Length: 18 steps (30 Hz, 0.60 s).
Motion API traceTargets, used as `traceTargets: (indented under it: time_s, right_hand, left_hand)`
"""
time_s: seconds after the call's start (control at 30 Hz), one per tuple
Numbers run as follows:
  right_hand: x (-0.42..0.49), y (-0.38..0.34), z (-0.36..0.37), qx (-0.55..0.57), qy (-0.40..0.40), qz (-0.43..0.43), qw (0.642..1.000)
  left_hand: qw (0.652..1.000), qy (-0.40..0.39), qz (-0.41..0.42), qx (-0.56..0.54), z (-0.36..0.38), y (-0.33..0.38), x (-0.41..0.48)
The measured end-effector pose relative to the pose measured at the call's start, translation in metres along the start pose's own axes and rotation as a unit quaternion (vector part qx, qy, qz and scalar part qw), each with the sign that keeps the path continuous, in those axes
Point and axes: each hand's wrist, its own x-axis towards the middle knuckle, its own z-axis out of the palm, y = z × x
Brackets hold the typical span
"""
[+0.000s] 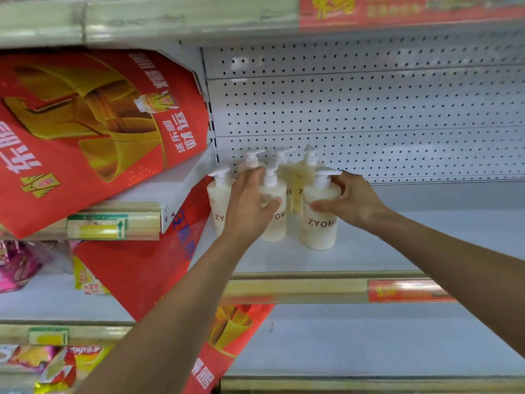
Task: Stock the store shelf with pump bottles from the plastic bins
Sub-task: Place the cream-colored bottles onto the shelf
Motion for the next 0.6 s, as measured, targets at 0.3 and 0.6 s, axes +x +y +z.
traceTargets:
  time_s: [0.3,0.6]
  right_hand:
    - [0.021,0.009,0.004,0.02,0.008,-0.002,1.0]
    - [0.022,-0.002,0.006,-0.01,-0.026,0.019,0.999]
  left_hand:
    - [0.999,-0.02,-0.021,0.026,0.014,-0.006,0.015]
    - [0.997,-0.044,-0.026,0.057,0.016,-0.008,0.022]
